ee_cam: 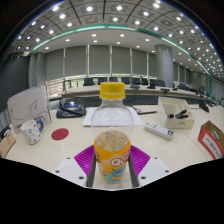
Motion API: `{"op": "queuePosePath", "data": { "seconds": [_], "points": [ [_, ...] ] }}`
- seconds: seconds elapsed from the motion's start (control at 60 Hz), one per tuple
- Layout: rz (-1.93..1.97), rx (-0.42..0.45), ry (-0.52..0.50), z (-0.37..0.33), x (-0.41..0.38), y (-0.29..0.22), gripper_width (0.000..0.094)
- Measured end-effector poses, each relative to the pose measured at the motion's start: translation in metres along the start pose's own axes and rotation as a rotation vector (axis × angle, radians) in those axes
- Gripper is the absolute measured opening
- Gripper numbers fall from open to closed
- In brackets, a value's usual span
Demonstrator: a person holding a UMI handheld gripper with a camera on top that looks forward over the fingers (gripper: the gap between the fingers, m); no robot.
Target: Pour water
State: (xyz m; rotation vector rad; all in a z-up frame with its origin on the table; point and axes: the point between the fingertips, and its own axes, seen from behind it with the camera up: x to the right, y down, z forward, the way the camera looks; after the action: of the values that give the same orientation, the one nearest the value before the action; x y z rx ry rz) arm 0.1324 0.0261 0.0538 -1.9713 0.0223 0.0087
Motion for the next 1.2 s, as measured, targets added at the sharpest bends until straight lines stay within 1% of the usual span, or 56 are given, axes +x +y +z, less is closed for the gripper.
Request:
{"op": "queuePosePath", "data": {
  "seconds": [0.033, 0.183, 0.317, 0.417, 0.583, 0.75, 0.867, 1.0, 1.117, 1.2],
  "points": [
    [0.001, -0.001, 0.011, 0.004, 0.005, -0.001, 0.0511],
    [-0.081, 0.010, 0.063, 0.001, 0.014, -0.011, 0.0403],
    [-0.189, 0.006, 0.073, 0.006, 0.001, -0.032, 0.0404],
    [-0.322, 0.035, 0.111, 0.008, -0.012, -0.067, 0.0404],
    [-0.707, 0.134, 0.237, 0.008, -0.058, -0.155, 0.0402],
    [-1.192, 0.265, 0.361, 0.011, -0.152, -0.219, 0.0402],
    [-1.520, 0.333, 0.428, 0.023, -0.208, -0.231, 0.0402],
    [-1.853, 0.415, 0.457, 0.038, -0.264, -0.216, 0.0400],
    [-2.052, 0.426, 0.466, 0.055, -0.279, -0.194, 0.0399],
    [-2.144, 0.403, 0.460, 0.063, -0.286, -0.182, 0.0401]
  ]
}}
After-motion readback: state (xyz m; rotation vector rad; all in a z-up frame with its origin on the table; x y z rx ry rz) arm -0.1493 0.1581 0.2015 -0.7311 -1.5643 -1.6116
